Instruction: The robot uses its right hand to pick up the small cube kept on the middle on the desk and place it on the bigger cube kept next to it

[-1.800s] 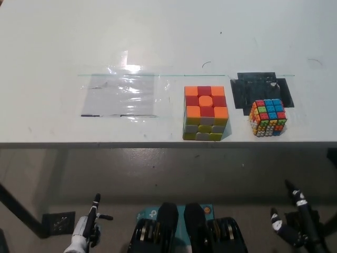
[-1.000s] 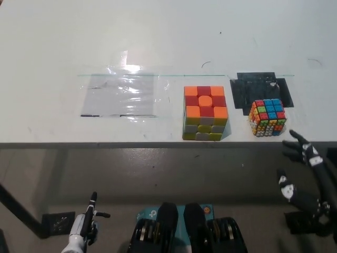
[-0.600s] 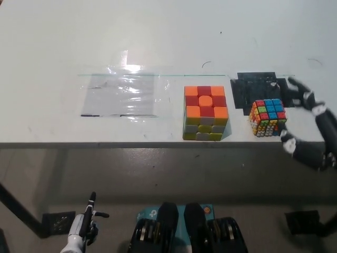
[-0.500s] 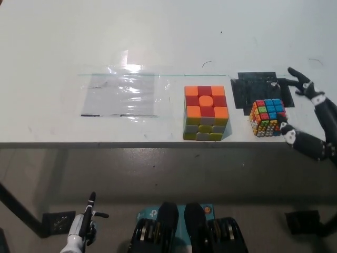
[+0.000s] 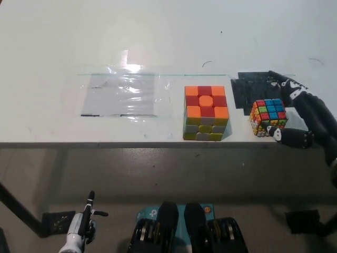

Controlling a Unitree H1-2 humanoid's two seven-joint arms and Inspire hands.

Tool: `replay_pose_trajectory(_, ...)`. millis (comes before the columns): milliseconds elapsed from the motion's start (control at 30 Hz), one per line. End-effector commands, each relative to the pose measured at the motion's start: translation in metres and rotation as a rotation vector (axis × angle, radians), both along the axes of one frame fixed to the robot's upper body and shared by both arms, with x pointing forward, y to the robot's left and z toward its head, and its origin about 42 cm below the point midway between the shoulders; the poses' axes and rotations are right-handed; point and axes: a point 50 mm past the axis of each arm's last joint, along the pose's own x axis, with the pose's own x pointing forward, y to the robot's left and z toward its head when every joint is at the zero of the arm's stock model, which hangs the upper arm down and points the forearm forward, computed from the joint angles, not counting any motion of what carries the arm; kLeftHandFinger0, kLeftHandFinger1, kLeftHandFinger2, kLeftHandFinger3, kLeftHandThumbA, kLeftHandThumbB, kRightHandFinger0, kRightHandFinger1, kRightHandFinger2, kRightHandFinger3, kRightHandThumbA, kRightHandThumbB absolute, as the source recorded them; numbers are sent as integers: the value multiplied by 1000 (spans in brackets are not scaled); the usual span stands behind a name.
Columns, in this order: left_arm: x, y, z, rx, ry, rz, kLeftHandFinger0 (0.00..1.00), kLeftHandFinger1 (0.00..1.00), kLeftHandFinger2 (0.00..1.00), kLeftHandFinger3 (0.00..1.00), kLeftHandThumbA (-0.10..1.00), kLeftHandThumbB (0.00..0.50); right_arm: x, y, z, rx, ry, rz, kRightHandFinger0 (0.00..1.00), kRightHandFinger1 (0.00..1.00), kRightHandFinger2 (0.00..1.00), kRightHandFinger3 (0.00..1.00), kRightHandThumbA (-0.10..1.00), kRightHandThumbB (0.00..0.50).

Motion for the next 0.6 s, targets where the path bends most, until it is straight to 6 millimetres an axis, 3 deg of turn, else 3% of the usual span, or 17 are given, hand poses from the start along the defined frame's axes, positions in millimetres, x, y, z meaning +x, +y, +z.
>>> replay_pose_trajectory(0,20,7,16,21,-70,1,0,0,0,0,1000,500,14,12,13,-36,-77,22,1000,1000,1000,1000,771,500)
replay_pose_trajectory(167,20,6,17,7,-76,5,0,0,0,0,1000,500,25,22,2,-58,-64,12,1000,1000,1000,1000,781,487)
replay_pose_trajectory(367,21,7,18,-3,-79,5,0,0,0,0,1000,500,38,22,-2,-59,-46,6,1000,1000,1000,1000,732,473)
replay_pose_trajectory(567,22,4,18,17,-75,-12,0,0,0,0,1000,500,50,21,-10,-66,-38,4,1000,1000,1000,1000,766,468)
